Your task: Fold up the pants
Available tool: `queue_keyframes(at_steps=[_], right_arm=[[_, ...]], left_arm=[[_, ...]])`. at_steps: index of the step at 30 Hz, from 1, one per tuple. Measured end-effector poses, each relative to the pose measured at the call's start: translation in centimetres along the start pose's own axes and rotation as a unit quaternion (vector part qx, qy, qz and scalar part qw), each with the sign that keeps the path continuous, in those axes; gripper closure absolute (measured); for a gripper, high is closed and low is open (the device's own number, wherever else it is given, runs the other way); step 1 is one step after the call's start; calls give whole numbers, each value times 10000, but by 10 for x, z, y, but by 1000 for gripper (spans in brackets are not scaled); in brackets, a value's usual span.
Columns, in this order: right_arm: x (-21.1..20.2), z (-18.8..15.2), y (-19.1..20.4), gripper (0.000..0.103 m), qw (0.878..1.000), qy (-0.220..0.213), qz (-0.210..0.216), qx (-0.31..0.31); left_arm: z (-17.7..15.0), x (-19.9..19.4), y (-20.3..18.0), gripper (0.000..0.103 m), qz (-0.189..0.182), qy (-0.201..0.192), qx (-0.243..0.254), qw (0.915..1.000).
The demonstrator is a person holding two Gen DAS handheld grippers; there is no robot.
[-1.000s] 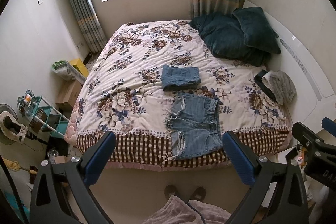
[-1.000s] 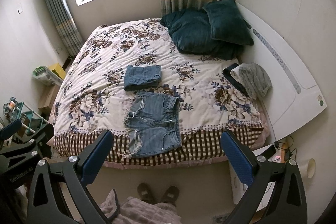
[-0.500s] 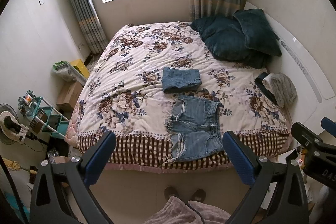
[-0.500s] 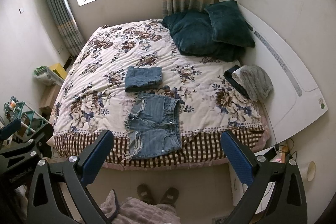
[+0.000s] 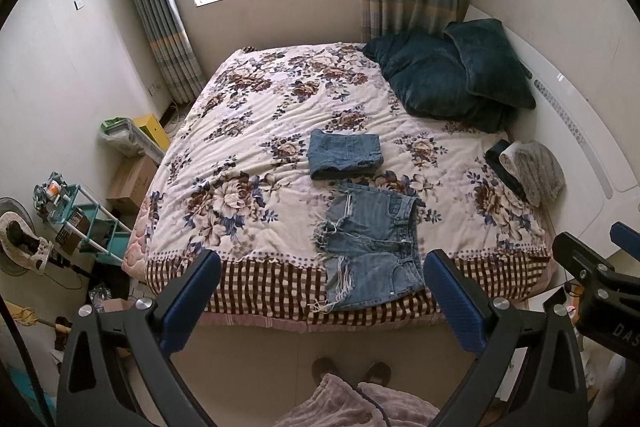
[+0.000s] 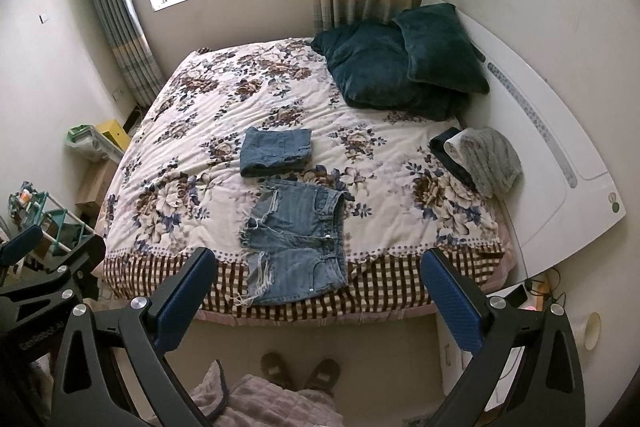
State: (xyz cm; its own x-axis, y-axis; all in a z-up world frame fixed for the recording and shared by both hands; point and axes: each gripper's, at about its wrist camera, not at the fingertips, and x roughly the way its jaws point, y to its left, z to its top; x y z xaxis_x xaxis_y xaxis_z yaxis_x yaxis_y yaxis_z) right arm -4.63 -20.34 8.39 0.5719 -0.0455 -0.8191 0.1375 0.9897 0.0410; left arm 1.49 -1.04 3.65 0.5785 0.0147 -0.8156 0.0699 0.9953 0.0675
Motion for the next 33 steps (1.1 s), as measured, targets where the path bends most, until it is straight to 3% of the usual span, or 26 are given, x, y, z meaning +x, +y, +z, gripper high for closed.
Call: queue_keyframes(at_steps=[14, 21, 25, 33], right_arm=[[-1, 0, 4, 0, 10000, -6, 22, 8], [14, 1, 6, 0, 10000, 55, 34, 65], [56, 7, 6, 0, 9997, 233, 43, 48], [201, 17, -5, 0, 9954, 923, 111, 228]], left_arm=[[5, 4, -2, 0, 27, 32, -43, 10000], [6, 47, -2, 0, 329, 97, -186, 9992], [1, 92, -3, 0, 528, 276, -327, 9977], [3, 213, 0, 0, 660, 1041, -240, 9921]])
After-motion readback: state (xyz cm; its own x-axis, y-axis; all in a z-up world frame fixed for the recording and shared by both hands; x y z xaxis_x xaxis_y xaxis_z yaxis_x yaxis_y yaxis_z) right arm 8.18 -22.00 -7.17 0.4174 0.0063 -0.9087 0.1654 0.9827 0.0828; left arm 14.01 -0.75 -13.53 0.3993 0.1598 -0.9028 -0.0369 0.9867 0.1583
